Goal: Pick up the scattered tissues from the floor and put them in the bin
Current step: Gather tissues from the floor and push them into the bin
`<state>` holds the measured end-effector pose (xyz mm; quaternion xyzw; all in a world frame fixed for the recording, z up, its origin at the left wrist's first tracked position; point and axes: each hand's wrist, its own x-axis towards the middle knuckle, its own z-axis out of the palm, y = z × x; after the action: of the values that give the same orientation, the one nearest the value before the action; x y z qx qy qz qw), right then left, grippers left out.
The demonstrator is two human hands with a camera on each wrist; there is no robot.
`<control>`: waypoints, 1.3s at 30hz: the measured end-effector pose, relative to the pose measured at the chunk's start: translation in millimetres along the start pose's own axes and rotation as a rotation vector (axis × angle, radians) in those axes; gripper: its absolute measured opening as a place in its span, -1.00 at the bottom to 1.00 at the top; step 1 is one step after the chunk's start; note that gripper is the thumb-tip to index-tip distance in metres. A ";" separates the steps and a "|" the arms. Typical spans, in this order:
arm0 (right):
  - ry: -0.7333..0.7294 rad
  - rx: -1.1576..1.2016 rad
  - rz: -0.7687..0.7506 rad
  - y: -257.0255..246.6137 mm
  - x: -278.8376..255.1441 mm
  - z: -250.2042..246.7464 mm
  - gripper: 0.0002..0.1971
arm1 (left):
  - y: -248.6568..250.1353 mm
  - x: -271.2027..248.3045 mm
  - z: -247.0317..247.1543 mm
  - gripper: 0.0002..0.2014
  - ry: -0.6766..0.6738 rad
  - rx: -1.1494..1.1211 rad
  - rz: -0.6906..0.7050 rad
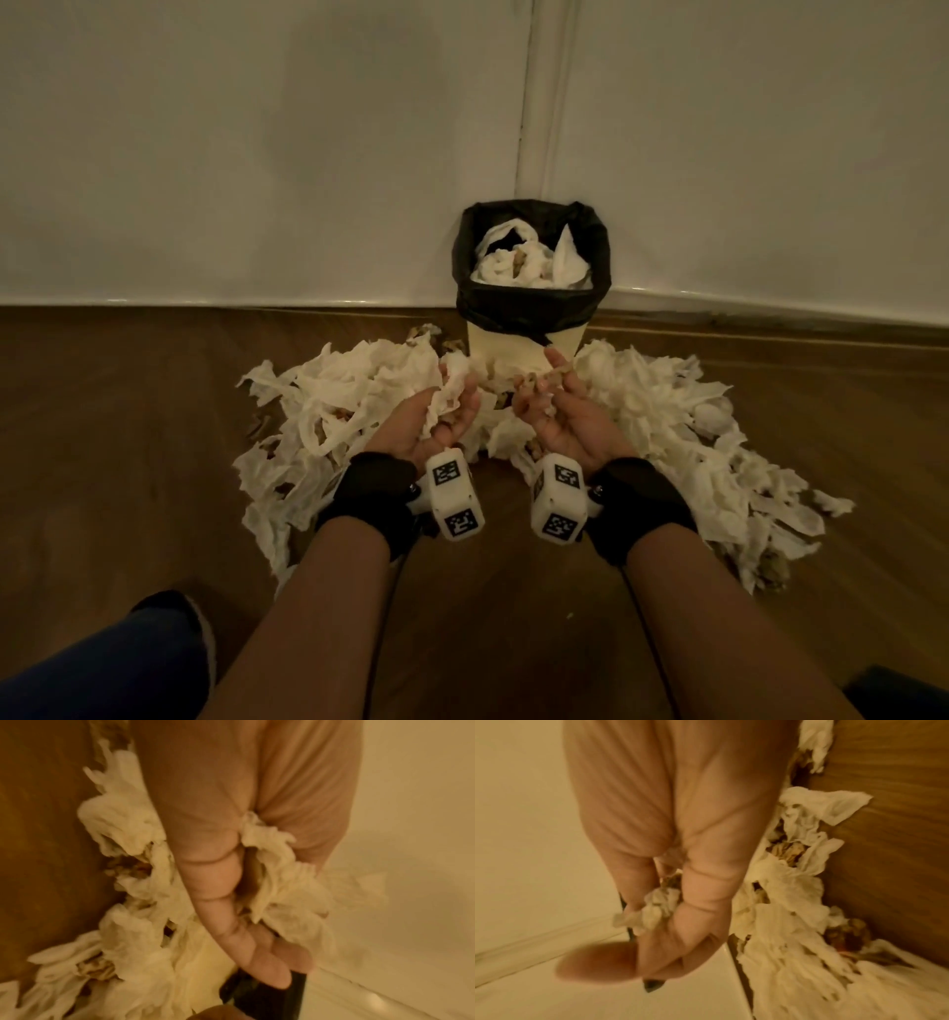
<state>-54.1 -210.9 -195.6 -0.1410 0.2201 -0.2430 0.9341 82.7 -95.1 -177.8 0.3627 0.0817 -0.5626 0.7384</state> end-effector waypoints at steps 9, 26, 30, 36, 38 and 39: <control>-0.058 -0.193 -0.073 -43.6 9.4 43.2 -0.66 | 30.2 14.0 44.3 -0.67 0.030 0.267 0.176; 0.271 -1.181 -0.574 -123.8 91.7 108.2 -0.55 | 59.2 82.1 149.0 -0.70 0.333 1.217 0.966; 0.359 -1.538 -0.670 -113.0 101.5 94.3 -0.64 | 54.1 99.0 154.8 -0.64 0.264 1.427 0.911; 0.452 -1.710 -0.605 -108.1 106.8 77.1 -0.75 | 31.2 123.3 146.0 -0.64 0.233 1.159 0.733; 0.413 -2.048 -0.557 -104.7 105.1 68.3 -0.59 | 23.2 121.8 140.6 -0.66 0.158 1.098 0.688; 0.354 -2.145 -0.564 -103.4 104.6 64.8 -0.54 | 22.9 123.9 133.3 -0.64 0.147 1.244 0.720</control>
<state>18.7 -341.8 -137.2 -0.8806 0.4053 -0.1472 0.1967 108.5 -272.0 -136.7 0.7573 -0.3291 -0.2010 0.5272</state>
